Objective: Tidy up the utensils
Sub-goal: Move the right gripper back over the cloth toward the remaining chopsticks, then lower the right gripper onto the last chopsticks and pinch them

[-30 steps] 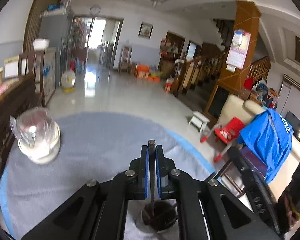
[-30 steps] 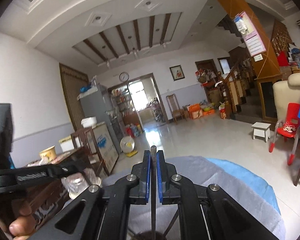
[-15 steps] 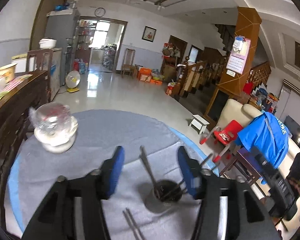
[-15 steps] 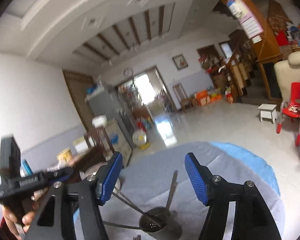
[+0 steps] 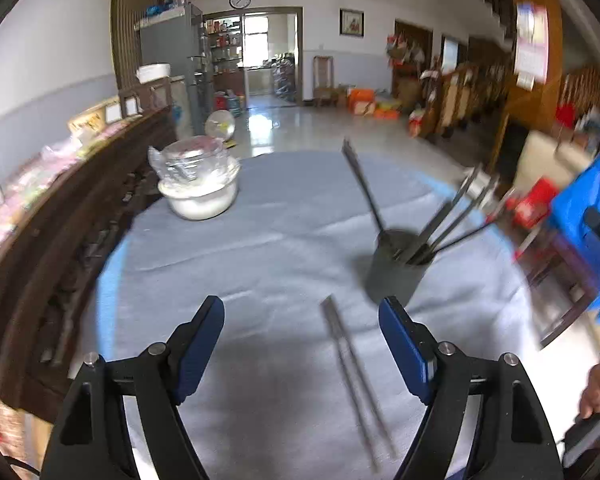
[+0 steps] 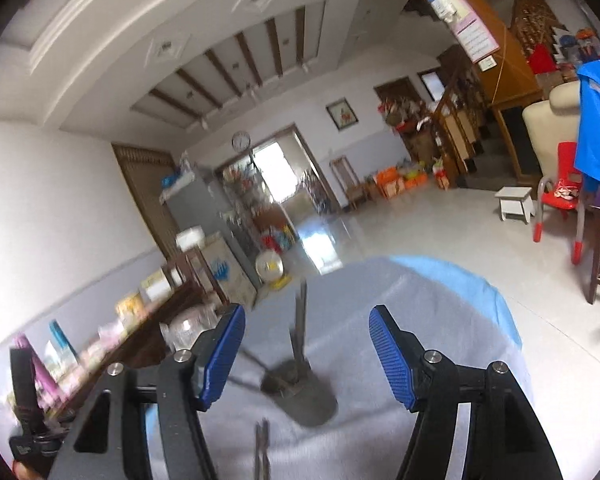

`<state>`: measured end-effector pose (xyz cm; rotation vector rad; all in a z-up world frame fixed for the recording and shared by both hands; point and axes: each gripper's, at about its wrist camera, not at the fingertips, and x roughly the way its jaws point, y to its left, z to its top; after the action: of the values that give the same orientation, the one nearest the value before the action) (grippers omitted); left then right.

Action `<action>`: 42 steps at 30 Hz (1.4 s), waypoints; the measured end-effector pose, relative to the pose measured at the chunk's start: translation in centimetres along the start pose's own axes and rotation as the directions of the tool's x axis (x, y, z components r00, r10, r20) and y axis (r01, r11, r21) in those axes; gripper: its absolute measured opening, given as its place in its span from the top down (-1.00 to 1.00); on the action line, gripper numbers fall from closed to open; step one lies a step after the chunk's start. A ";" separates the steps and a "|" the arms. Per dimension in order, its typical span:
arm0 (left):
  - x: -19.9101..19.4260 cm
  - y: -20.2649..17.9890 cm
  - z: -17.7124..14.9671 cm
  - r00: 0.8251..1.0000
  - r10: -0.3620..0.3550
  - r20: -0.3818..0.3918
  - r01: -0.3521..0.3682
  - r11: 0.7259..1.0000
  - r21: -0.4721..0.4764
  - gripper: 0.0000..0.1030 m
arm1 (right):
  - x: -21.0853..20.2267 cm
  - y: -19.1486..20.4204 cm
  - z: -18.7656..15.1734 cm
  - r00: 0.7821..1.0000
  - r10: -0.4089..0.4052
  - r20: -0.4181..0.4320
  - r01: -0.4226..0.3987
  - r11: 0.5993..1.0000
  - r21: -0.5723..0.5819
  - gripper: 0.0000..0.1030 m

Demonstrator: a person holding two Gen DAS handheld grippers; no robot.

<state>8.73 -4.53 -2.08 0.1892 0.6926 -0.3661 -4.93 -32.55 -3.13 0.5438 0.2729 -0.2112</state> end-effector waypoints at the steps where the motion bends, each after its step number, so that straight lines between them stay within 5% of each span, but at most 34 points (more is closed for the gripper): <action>1: 0.0 -0.4 -0.5 0.999 0.036 -0.004 -0.036 0.999 0.023 -0.56 | 0.0 -0.3 -0.5 1.000 0.001 -0.016 -0.001 1.000 0.000 -0.33; 5: -0.3 -1.0 -1.7 0.990 0.139 0.003 -0.138 0.987 0.077 -0.57 | 0.3 -0.3 -2.3 0.997 0.013 -0.081 -0.013 1.000 -0.002 -0.33; 18: 0.9 -0.3 -2.4 0.988 0.157 -0.014 -0.155 0.985 0.072 -0.58 | 3.8 1.2 -6.1 0.972 0.031 -0.235 -0.039 0.999 -0.026 -0.10; 42: 7.6 -0.6 -3.6 0.973 0.180 -0.146 -0.167 0.981 0.099 -0.58 | 10.3 1.3 -10.8 0.914 0.036 -0.403 -0.038 0.999 0.002 -0.10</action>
<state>11.77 -6.04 -9.82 0.3606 0.8075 -0.2150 2.96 -26.96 -14.52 0.5842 0.6655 -0.0580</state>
